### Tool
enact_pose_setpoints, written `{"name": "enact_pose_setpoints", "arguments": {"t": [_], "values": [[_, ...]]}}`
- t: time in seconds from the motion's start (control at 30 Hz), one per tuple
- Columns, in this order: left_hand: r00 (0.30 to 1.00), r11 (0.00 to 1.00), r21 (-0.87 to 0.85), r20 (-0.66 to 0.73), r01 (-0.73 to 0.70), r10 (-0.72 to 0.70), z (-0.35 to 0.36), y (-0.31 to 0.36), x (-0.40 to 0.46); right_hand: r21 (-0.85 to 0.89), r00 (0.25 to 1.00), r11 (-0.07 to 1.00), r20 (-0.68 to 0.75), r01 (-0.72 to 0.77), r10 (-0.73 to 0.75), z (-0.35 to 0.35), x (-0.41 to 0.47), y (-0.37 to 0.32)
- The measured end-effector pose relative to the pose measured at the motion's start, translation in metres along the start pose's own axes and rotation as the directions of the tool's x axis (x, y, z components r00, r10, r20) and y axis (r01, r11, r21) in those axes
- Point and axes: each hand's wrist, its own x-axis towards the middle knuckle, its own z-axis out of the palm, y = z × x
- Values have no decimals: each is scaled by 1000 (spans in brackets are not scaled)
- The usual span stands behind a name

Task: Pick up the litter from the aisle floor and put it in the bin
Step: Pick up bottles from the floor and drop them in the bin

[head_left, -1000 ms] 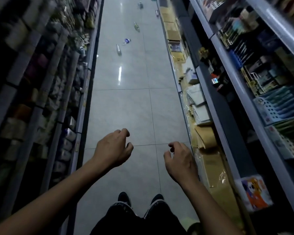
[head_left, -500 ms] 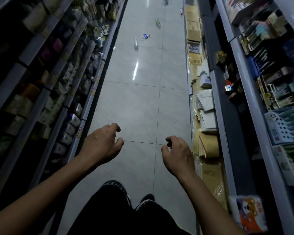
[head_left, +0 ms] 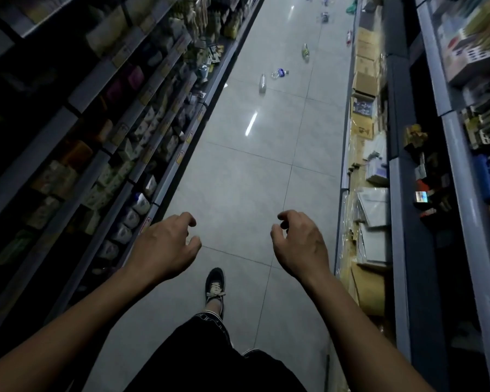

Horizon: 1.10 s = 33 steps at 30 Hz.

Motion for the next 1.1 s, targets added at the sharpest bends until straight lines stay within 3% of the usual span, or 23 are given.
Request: {"name": "enact_pose_setpoints", "arguments": {"t": [0.37,0.7,1.1], "values": [[986,987,-39,56,-155,157,-30,8,176,-37,991,991,27,-132,133,-1,92,-11],[945,953,-30,123,-300,302,-30,81,303,21,960,960,-1,-280,280,-29,157,23],[954,960,4,110,-281,279,-21,189,438,69,955,953,-3,-294,295,-79,306,109]]}}
